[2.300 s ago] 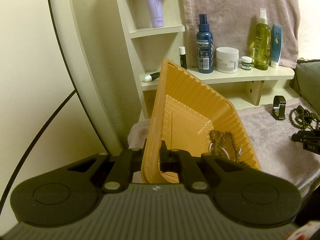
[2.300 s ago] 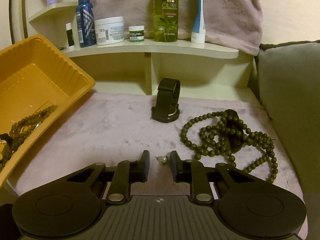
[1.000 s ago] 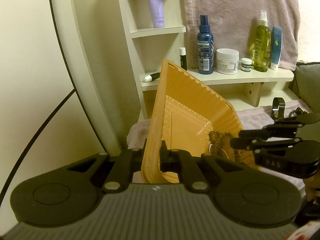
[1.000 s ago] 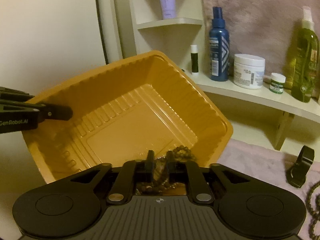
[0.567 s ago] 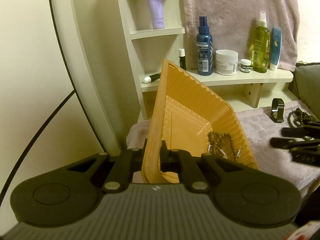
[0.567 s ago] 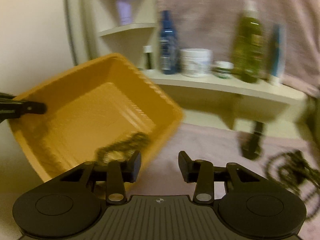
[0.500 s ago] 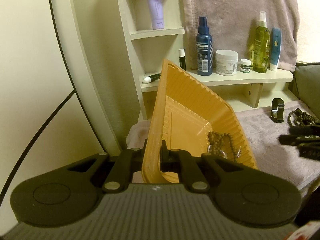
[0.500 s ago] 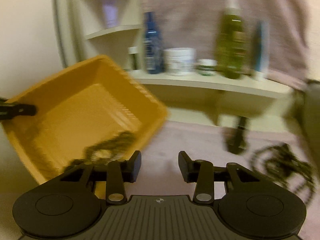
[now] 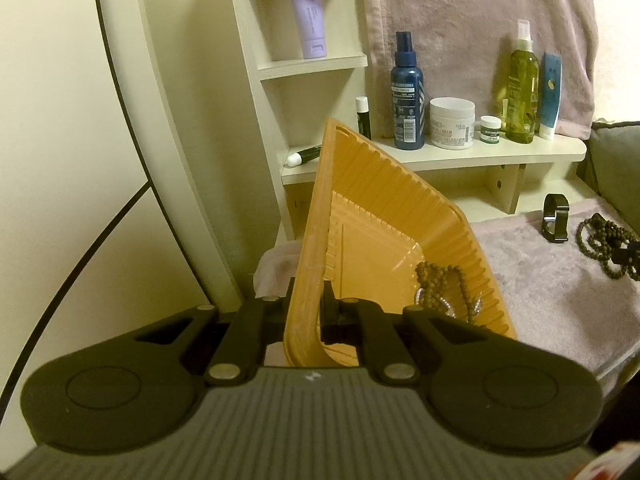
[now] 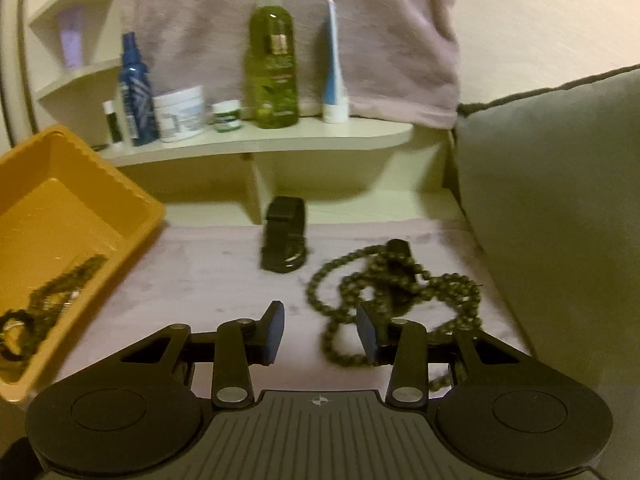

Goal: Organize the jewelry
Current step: 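Grasp the dark bead necklace on the towel with the right gripper, then lift the dark bead necklace up off the towel with the right gripper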

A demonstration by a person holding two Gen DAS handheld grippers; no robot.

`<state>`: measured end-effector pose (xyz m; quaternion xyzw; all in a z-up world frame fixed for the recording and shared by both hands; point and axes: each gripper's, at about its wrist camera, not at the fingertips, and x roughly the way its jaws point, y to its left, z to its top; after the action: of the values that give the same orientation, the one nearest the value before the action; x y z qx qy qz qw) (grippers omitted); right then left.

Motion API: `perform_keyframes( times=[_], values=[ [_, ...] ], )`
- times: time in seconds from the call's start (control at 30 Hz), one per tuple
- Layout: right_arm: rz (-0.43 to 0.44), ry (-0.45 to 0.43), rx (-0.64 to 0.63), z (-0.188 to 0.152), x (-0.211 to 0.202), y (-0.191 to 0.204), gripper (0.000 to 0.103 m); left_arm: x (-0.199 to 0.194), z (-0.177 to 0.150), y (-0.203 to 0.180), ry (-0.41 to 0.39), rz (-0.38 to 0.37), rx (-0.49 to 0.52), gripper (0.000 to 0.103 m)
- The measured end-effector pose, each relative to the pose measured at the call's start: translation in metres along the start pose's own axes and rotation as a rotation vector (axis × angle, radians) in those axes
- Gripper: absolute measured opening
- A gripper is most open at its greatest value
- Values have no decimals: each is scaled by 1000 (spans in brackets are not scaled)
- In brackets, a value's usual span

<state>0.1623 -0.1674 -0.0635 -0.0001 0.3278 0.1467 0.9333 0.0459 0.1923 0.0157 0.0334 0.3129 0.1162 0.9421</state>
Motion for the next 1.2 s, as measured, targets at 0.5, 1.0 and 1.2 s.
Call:
perform_keyframes(
  times=[0.5, 1.0, 1.2],
  values=[
    [-32, 38, -10, 11, 51, -5, 41, 0, 1, -1, 5, 2, 2, 7],
    [-2, 43, 9, 10, 38, -10, 7, 0, -1, 0, 4, 1, -1, 7],
    [26, -48, -27, 33, -4, -9, 7, 0, 0, 0, 4, 1, 0, 7]
  ],
)
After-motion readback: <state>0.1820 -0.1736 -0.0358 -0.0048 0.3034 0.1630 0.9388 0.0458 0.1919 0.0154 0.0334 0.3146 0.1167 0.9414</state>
